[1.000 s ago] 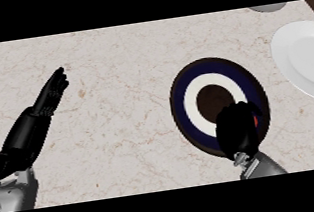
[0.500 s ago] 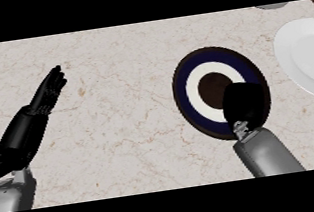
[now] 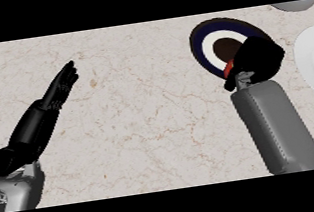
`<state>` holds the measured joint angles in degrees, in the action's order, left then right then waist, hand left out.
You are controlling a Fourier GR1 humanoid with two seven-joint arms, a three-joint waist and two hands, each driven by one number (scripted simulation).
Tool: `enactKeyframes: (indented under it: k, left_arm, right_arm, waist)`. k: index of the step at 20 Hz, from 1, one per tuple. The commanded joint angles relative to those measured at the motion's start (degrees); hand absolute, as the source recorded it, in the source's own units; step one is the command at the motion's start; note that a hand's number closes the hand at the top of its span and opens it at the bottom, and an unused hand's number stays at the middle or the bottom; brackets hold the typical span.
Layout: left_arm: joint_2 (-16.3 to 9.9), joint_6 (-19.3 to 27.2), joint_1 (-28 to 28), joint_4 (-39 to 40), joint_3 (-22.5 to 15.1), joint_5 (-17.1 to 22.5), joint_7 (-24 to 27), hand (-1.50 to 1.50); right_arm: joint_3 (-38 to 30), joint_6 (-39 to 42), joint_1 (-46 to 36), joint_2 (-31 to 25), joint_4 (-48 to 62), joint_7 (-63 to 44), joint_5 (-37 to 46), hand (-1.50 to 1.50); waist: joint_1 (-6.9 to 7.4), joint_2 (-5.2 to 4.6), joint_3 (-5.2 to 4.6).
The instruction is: Pick the bell pepper from the plate and place it in the plate
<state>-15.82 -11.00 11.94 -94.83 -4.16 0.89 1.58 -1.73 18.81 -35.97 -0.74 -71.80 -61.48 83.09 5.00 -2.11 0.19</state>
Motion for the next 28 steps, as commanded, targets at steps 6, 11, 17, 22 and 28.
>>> enactKeyframes:
  k: [6, 11, 17, 22, 28]
  left_arm:
    - [1.71, 0.39, 3.06, 0.38, -1.98, -0.92, -2.44, 0.00]
    - [0.88, 0.51, 2.84, 2.01, -0.60, -1.42, -1.30, 0.00]
    - [1.43, 1.58, 0.37, 2.26, -0.05, -2.08, -0.21, 0.00]
    - [0.30, 1.25, -0.19, 0.65, 1.41, -1.63, -0.70, 0.00]
    - [-0.31, 0.32, 0.12, 0.31, 2.21, -0.89, -1.31, 0.00]
  right_arm:
    - [-6.22, -12.06, -19.80, 0.71, 16.05, -15.67, 4.78, 1.50]
    - [-8.25, -13.13, -26.36, 0.71, 21.70, -19.39, 11.09, 1.50]
    - [-12.50, -17.14, -29.07, -3.42, 26.75, -17.01, 16.21, 1.50]
    - [-16.40, -21.30, -29.06, -5.00, 29.08, -16.27, 17.76, 1.50]
    - [-20.31, -30.93, -23.88, -10.43, 28.92, -10.05, 18.05, 1.50]
  waist:
    - [0.98, 0.43, -0.18]
    - [-0.78, 0.80, -0.28]
    - [-2.09, 1.07, -0.24]
    - [-2.38, 1.29, -0.19]
    - [-3.14, 1.20, -0.13]
